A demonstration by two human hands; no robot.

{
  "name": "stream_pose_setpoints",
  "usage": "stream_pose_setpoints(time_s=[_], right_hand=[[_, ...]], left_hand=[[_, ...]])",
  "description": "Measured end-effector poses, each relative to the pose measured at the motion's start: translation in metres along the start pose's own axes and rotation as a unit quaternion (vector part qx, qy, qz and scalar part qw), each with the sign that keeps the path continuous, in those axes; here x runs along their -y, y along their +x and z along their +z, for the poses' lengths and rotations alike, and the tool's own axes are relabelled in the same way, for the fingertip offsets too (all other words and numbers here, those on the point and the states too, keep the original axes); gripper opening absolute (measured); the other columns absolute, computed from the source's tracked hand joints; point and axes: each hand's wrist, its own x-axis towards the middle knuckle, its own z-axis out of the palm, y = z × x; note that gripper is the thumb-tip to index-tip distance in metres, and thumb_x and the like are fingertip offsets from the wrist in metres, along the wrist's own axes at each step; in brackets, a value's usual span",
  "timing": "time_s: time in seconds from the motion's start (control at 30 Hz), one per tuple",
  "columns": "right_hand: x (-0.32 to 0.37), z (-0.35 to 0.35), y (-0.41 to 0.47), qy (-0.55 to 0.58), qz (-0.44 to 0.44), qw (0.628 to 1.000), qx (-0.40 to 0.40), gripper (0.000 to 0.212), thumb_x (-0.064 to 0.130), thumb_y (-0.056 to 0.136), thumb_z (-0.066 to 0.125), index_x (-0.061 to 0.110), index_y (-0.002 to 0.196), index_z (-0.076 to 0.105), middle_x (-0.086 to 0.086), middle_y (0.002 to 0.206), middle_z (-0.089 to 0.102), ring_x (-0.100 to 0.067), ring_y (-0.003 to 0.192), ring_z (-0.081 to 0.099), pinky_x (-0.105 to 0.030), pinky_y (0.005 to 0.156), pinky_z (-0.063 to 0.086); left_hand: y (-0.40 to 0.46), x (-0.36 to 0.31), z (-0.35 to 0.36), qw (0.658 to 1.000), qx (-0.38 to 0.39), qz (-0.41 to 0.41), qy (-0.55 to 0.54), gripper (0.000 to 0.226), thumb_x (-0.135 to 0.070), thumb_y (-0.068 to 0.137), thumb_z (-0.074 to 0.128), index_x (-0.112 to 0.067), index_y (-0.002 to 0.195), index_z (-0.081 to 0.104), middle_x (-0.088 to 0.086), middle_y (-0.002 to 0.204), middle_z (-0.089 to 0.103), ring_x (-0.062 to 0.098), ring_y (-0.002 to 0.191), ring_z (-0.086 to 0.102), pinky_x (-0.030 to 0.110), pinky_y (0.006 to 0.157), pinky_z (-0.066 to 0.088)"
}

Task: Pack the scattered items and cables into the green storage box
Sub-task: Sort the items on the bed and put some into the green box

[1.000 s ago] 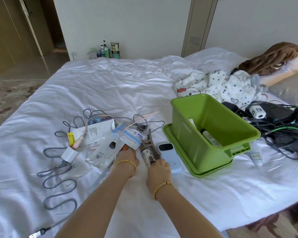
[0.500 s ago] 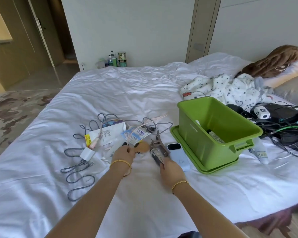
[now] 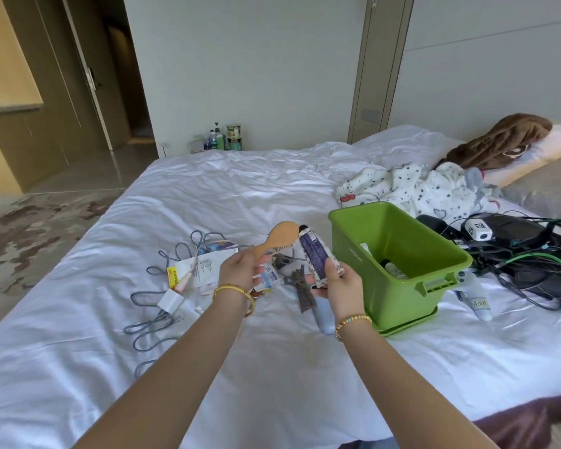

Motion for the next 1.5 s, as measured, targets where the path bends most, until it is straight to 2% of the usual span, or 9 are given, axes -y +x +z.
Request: stream_pose_setpoints(time_s=[0.07,0.2,0.4,0.63,0.8,0.97,1.1,1.33,1.5], right_hand=[[0.019,-0.015,0.004,-0.042,-0.035,0.998,-0.021,0.021,0.015,0.096,0.045,0.004,0.088,0.060,-0.020,0.081,0.065,-0.021,0.064,0.065,-0.031,0.060,0.059],[0.055,-0.064,0.018,-0.163,-0.082,0.981,-0.070,0.025,0.018,0.094,0.045,0.015,0.069,0.046,0.002,0.068,0.059,-0.007,0.041,0.063,-0.019,0.034,0.046],[0.077,-0.140,0.036,-0.236,-0.053,0.963,-0.121,0.020,0.015,0.095,0.041,0.005,0.081,0.051,-0.006,0.066,0.061,-0.004,0.033,0.059,-0.018,0.031,0.046],[0.073,-0.156,0.059,-0.203,0.003,0.973,-0.111,0.032,0.011,0.097,0.038,-0.017,0.112,0.047,-0.006,0.072,0.061,-0.009,0.038,0.063,-0.025,0.044,0.054],[0.069,-0.152,0.073,-0.114,0.048,0.988,-0.088,0.018,0.003,0.093,0.043,0.001,0.091,0.062,-0.011,0.082,0.066,-0.014,0.067,0.067,-0.027,0.074,0.058],[0.063,-0.145,0.069,-0.188,0.018,0.981,-0.043,0.037,-0.003,0.091,0.040,-0.001,0.127,0.051,-0.016,0.119,0.061,-0.028,0.111,0.059,-0.038,0.100,0.046],[0.060,-0.130,0.060,-0.200,-0.034,0.977,-0.058,0.037,-0.005,0.092,0.032,-0.002,0.119,0.057,-0.017,0.118,0.061,-0.021,0.106,0.058,-0.033,0.096,0.047],[0.039,-0.065,0.022,-0.307,-0.246,0.918,-0.056,0.030,-0.009,0.083,0.040,0.004,0.094,0.065,-0.011,0.100,0.066,-0.021,0.095,0.059,-0.030,0.087,0.047],[-0.016,-0.024,0.011,-0.396,-0.200,0.894,0.062,0.031,-0.009,0.079,0.041,0.000,0.097,0.064,-0.020,0.103,0.062,-0.032,0.101,0.055,-0.036,0.088,0.044]], left_hand=[[-0.003,-0.002,0.022,1.000,0.021,0.003,0.015,0.022,-0.026,0.094,0.050,-0.017,0.081,0.065,-0.005,0.060,0.064,0.006,0.045,0.044,0.014,0.041,0.038],[-0.010,0.001,0.074,0.998,0.060,-0.005,0.034,0.027,-0.026,0.094,0.049,-0.012,0.075,0.062,-0.007,0.046,0.059,0.008,0.038,0.038,0.014,0.036,0.032],[-0.021,0.008,0.134,0.997,0.072,-0.005,-0.005,0.033,-0.018,0.096,0.041,-0.016,0.072,0.064,-0.010,0.044,0.064,0.002,0.033,0.034,0.011,0.033,0.031],[-0.011,-0.004,0.173,0.984,0.080,0.114,0.108,0.032,-0.020,0.094,0.045,-0.017,0.122,0.059,-0.010,0.049,0.062,0.001,0.030,0.037,0.012,0.034,0.033],[-0.006,0.000,0.188,0.925,0.229,0.100,0.287,0.037,-0.035,0.098,0.037,-0.014,0.121,0.055,0.006,0.099,0.064,0.017,0.081,0.055,0.031,0.085,0.048],[-0.003,0.024,0.175,0.856,0.220,0.180,0.432,0.031,-0.031,0.098,0.037,-0.028,0.070,0.049,-0.006,0.074,0.048,0.017,0.087,0.046,0.029,0.078,0.042],[0.008,0.033,0.141,0.877,0.181,0.154,0.419,0.031,-0.022,0.095,0.041,-0.016,0.118,0.062,0.006,0.129,0.059,0.025,0.119,0.052,0.029,0.098,0.040],[0.029,0.048,0.060,0.849,0.142,0.116,0.496,0.024,-0.014,0.094,0.045,-0.010,0.109,0.063,0.018,0.124,0.060,0.031,0.114,0.055,0.032,0.094,0.042],[0.043,0.065,0.009,0.789,0.162,0.056,0.591,0.041,-0.025,0.095,0.044,-0.014,0.135,0.046,0.011,0.144,0.042,0.028,0.129,0.043,0.032,0.106,0.037]])
